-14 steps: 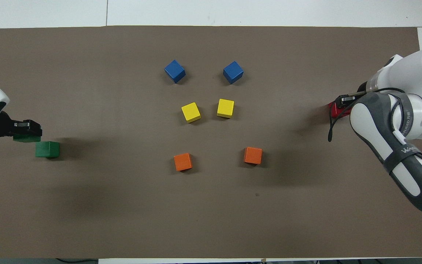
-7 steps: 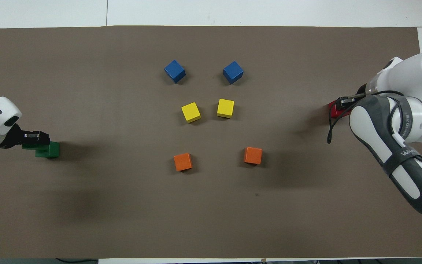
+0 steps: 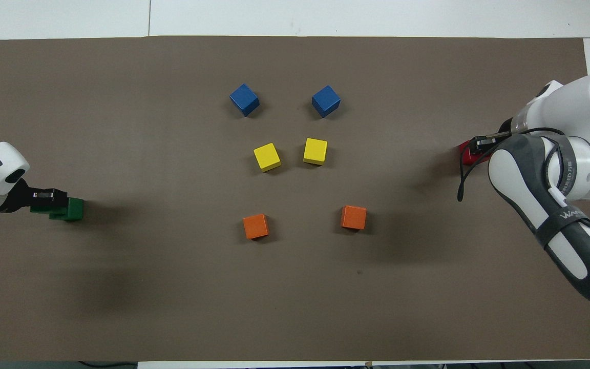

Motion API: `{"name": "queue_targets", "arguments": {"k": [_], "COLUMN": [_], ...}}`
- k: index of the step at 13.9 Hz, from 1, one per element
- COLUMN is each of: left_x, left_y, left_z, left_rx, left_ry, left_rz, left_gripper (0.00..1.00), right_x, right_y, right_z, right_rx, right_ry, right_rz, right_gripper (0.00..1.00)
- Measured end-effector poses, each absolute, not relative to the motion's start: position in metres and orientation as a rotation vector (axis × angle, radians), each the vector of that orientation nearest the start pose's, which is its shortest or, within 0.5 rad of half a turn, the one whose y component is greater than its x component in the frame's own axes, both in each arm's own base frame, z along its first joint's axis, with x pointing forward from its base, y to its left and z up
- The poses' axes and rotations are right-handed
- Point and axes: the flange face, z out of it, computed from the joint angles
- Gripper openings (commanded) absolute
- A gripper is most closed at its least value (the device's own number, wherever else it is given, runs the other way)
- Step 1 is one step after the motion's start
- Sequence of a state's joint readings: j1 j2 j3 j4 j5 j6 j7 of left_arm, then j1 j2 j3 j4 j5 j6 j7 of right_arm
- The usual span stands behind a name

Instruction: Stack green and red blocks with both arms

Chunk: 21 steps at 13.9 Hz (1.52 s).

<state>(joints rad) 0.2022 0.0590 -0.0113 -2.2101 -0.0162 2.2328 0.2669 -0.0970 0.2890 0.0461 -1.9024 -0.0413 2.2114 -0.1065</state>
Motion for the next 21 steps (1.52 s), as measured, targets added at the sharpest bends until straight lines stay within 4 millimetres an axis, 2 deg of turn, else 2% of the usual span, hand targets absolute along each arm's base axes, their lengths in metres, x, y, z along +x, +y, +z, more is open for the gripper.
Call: {"name": "queue_targets", "arguments": {"k": [1,2,3,5,6,7,9,12,13,14,16,18,19,21], "left_x": [0.522,0.522,0.521,0.52,0.52,0.519,0.519,0.523,0.529,0.537,0.555,0.56,0.56,0.557], "left_y": [0.1,0.101,0.102,0.104,0.106,0.106,0.107,0.109,0.11,0.11,0.106,0.094,0.086,0.064], "left_z": [0.35,0.351,0.351,0.35,0.35,0.35,0.35,0.364,0.38,0.407,0.478,0.532,0.553,0.588], "left_rx": [-3.16,-3.159,-3.158,-3.158,-3.159,-3.159,-3.158,-3.155,-3.155,-3.156,-3.152,-3.152,-3.156,-3.16], "left_ry": [0.123,0.143,0.155,0.164,0.163,0.162,0.161,0.158,0.159,0.163,0.181,0.143,0.088,0.002], "left_rz": [0.049,0.046,0.045,0.047,0.048,0.048,0.044,0.022,0.021,0.023,-0.003,-0.02,-0.012,0.028], "left_gripper": [0.0,0.47,0.99,1.0,1.0,1.0,1.0,1.0,1.0,1.0,1.0,1.0,1.0,1.0], "right_x": [0.619,0.619,0.619,0.621,0.624,0.626,0.629,0.614,0.605,0.595,0.573,0.558,0.553,0.552], "right_y": [-0.034,-0.034,-0.034,-0.032,-0.03,-0.028,-0.021,-0.008,-0.006,-0.006,-0.004,-0.004,-0.003,-0.003], "right_z": [0.352,0.352,0.353,0.361,0.374,0.39,0.438,0.503,0.52,0.537,0.573,0.602,0.611,0.615], "right_rx": [-3.161,-3.161,-3.161,-3.161,-3.161,-3.16,-3.163,-3.169,-3.171,-3.173,-3.162,-3.153,-3.151,-3.15], "right_ry": [-0.124,-0.124,-0.124,-0.128,-0.132,-0.137,-0.152,-0.181,-0.182,-0.181,-0.171,-0.165,-0.164,-0.163], "right_rz": [-0.034,-0.036,-0.039,-0.044,-0.029,-0.015,-0.031,-0.106,-0.111,-0.097,-0.028,0.048,0.072,0.079], "right_gripper": [1.0,1.0,1.0,1.0,1.0,1.0,1.0,1.0,1.0,1.0,1.0,1.0,1.0,1.0]}}
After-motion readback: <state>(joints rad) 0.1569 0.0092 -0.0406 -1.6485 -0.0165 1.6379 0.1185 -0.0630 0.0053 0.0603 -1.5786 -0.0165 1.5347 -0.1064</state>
